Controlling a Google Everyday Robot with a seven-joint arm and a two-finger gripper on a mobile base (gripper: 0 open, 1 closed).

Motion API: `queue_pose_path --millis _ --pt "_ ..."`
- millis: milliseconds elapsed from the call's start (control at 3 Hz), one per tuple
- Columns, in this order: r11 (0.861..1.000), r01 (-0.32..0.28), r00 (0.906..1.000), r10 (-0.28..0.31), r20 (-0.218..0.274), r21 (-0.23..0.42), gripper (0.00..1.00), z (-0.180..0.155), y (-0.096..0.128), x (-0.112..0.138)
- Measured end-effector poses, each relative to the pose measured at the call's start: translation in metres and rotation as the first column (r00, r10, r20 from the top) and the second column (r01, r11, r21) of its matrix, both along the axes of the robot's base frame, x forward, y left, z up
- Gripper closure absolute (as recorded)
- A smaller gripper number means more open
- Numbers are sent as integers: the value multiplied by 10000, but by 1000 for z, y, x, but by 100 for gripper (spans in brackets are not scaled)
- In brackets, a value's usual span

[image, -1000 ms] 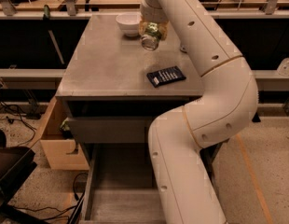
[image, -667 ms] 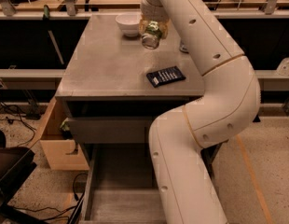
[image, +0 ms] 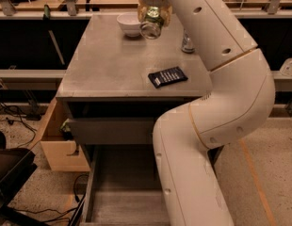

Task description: Place green can upright

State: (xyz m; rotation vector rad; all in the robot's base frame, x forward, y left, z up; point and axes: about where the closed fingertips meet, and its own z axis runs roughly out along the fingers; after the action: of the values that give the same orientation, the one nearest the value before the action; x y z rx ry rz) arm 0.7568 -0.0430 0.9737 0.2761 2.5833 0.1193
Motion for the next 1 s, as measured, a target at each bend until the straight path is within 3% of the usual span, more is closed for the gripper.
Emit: queue_pose_path --millis 1000 --pt "9965 -149 9995 171 266 -828 100 59 6 -28"
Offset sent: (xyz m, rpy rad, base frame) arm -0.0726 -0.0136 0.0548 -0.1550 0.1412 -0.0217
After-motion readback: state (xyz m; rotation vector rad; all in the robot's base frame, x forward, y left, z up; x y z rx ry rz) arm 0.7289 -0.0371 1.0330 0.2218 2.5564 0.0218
